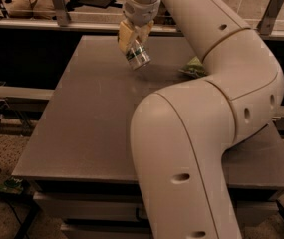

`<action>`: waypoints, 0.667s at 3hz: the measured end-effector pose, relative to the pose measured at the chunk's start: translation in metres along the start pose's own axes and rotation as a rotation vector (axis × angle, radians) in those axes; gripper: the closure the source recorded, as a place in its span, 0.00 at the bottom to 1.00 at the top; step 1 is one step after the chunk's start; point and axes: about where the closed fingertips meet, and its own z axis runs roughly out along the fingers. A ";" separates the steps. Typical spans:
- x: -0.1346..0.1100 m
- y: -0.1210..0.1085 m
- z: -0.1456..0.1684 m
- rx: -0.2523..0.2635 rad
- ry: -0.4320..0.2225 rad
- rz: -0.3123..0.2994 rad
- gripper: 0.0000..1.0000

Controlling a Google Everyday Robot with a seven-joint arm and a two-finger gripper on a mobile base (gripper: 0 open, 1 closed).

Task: Knock 7up can over

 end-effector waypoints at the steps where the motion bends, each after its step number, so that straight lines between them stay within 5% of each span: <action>1: -0.008 -0.001 0.007 0.005 -0.022 -0.002 0.00; 2: -0.008 -0.001 0.007 0.005 -0.022 -0.002 0.00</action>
Offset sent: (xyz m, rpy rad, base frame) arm 0.0040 0.0029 -0.0016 0.0059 -0.0098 0.0002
